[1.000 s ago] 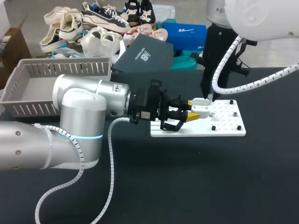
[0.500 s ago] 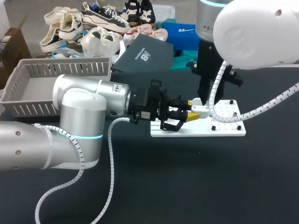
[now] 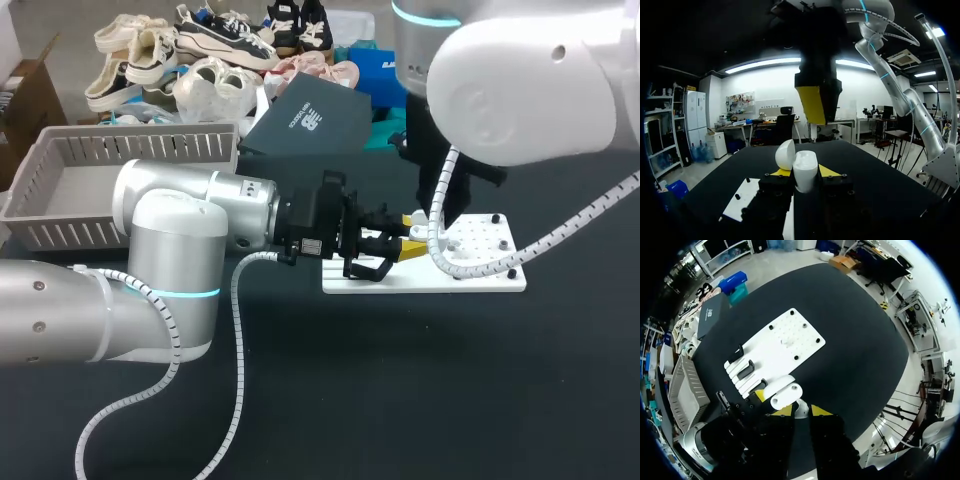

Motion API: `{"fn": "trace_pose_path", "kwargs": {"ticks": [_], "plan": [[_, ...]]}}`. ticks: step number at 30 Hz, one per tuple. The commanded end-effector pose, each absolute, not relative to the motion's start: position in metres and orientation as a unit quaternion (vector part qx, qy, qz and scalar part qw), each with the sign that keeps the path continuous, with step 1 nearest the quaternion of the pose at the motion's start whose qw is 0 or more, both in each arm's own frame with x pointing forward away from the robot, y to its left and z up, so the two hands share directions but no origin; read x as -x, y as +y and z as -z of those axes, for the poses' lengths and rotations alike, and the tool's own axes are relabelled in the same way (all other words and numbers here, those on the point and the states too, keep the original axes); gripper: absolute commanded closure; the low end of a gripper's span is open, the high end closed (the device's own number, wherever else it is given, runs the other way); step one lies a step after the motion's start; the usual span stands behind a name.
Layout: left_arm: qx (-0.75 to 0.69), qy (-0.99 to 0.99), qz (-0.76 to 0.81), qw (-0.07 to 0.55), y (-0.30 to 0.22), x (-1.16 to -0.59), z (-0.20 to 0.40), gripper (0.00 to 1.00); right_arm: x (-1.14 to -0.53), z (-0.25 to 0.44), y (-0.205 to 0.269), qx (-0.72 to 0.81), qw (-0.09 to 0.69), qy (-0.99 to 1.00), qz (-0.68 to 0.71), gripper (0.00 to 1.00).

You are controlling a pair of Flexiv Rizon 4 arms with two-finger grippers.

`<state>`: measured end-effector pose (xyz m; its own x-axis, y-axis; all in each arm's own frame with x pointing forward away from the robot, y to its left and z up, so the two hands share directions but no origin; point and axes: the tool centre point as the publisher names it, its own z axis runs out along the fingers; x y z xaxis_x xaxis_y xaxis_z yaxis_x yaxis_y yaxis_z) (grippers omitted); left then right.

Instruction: Pick up each earbud case from the left stands, insert the matching earbuds, close the lid, and place the case in the box.

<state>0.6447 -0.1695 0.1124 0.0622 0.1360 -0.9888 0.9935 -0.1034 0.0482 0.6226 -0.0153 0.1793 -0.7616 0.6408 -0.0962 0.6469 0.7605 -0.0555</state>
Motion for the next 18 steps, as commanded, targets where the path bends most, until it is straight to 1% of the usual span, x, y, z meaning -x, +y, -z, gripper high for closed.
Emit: {"fn": "trace_pose_path", "kwargs": {"ticks": [1,18], "plan": [[-0.571,0.493,0.475,0.453,-0.1697,-0.6453,-0.1116,1.00,-0.6269,-0.1754,-0.0137,-0.346,0.034,0.936,0.047,1.00],[-0.571,0.493,0.475,0.453,-0.1697,-0.6453,-0.1116,1.00,-0.6348,-0.1658,-0.0147,-0.357,0.028,0.932,0.050,1.00]]}}
